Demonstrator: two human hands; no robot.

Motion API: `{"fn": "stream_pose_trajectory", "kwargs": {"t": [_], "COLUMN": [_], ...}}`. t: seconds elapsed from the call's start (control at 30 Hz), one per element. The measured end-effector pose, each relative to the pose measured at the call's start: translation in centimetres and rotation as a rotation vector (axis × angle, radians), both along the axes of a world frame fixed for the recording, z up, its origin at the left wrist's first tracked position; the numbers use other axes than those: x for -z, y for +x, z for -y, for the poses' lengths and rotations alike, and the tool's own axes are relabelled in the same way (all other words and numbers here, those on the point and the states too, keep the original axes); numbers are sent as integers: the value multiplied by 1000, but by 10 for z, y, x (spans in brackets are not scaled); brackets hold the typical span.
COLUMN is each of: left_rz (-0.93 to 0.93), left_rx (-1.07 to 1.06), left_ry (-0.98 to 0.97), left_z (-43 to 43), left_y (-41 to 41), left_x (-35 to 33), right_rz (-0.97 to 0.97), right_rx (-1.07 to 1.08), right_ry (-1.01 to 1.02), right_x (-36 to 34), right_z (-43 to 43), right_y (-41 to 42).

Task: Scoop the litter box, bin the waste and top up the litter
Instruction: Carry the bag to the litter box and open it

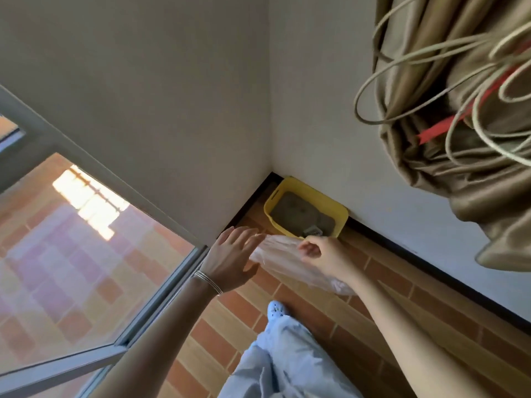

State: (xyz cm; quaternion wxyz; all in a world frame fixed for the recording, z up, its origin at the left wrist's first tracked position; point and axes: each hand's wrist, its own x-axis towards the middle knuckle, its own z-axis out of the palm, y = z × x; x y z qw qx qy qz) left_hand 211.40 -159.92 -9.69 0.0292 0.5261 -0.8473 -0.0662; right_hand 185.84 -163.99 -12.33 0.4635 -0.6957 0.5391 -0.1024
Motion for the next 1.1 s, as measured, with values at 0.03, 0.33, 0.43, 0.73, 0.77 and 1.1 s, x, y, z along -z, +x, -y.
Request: {"fn": "stream_pose_trajectory", "kwargs": {"t": [0.03,0.33,0.43,0.73,0.77,1.1], "left_rz": [0,-44,-60,-100,-95,-69], "left_rx": [7,65,104,295,305,445], "left_ry": [0,81,119,178,184,264], "left_z": [10,89,112,178,185,215], "left_y": [2,34,45,70,71,59], "left_x": [4,43,69,153,167,405], "right_rz": [1,-17,-29,-28,-25,43], "right_rx": [2,80,141,309,325,461], "right_ry": [-2,95,116,161,156,91], "right_x": [4,37,59,145,159,383], "right_z": [9,64,77,100,103,130], "right_y": [3,37,51,93,96,106]}}
